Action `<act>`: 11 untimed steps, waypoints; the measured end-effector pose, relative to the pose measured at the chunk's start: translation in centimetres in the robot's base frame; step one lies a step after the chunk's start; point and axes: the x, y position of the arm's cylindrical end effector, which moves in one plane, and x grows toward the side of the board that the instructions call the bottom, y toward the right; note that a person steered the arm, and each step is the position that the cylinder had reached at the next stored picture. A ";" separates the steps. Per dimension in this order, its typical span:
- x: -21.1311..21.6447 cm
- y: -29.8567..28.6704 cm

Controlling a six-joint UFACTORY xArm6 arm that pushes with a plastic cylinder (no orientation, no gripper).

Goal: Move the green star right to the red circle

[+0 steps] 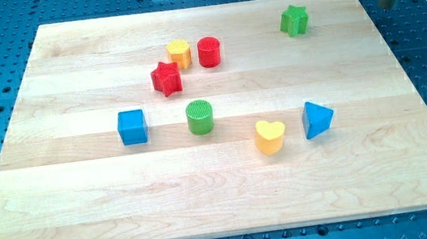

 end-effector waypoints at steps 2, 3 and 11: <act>2.0 -7.9; 2.0 -8.7; 0.7 -19.7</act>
